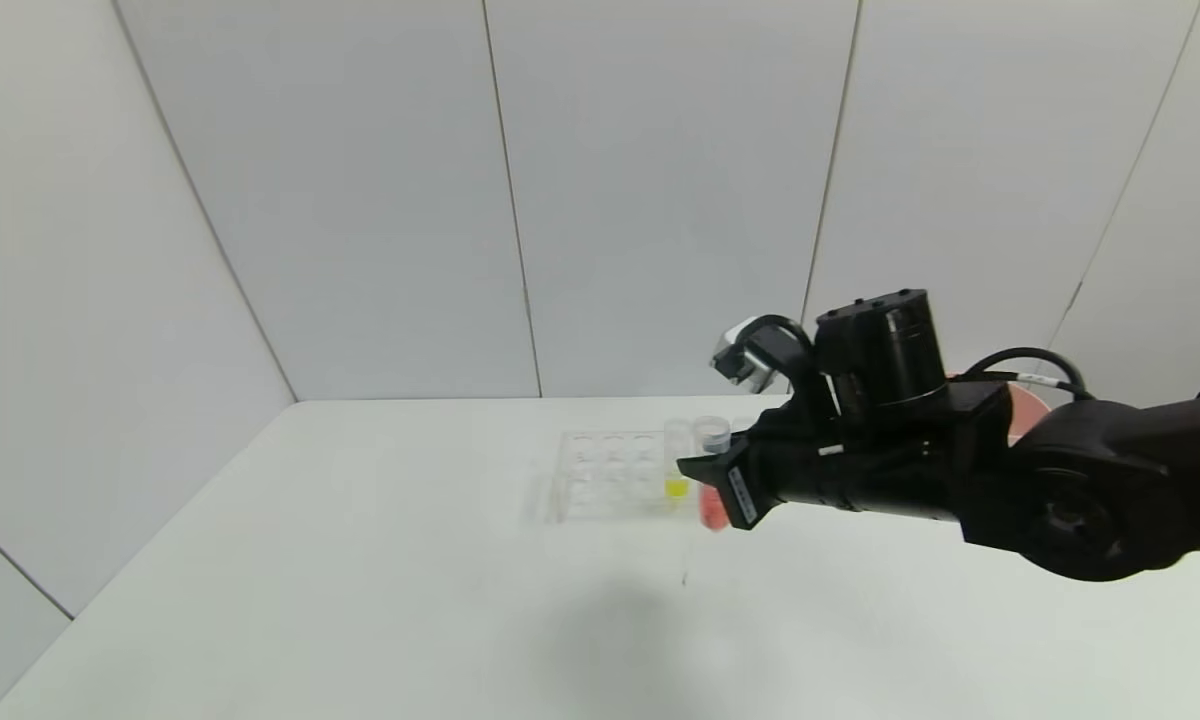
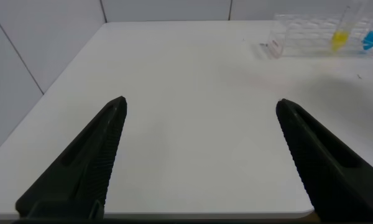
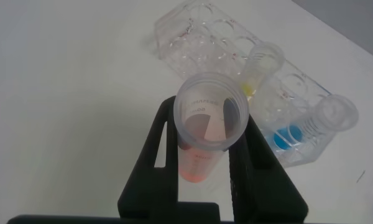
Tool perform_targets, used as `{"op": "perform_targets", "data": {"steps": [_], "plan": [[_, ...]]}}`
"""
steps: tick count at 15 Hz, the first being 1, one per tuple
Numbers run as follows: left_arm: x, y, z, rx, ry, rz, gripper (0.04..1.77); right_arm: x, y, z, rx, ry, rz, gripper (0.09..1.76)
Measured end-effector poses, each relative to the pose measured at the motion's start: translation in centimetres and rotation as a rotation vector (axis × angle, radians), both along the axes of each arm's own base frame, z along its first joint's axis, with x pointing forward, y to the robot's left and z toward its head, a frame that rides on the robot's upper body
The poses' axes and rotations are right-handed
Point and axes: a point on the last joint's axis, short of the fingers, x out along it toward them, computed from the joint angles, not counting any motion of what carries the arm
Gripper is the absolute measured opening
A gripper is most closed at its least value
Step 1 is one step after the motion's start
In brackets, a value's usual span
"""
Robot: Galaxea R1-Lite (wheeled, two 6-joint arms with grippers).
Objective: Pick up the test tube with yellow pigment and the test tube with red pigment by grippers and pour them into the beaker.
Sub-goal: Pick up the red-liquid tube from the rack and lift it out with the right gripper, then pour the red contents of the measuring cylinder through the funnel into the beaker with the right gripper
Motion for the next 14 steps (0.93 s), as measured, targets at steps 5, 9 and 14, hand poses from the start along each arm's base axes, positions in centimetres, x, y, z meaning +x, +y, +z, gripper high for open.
{"op": "perform_targets", "data": {"steps": [5, 9, 14], "plan": [[0.0, 0.0, 0.0, 0.0, 0.0, 0.0, 1.72, 1.4, -9.0, 1.1, 0.04, -0.019, 0.061, 0.53], [0.0, 0.0, 0.0, 0.0, 0.0, 0.0, 1.72, 2.6, -16.6, 1.9, 0.035, -0.096, 0.041, 0.53], [0.0, 0.0, 0.0, 0.0, 0.0, 0.0, 1.72, 2.8, -24.5, 2.5, 0.037, -0.063, -0.06, 0.53]]}}
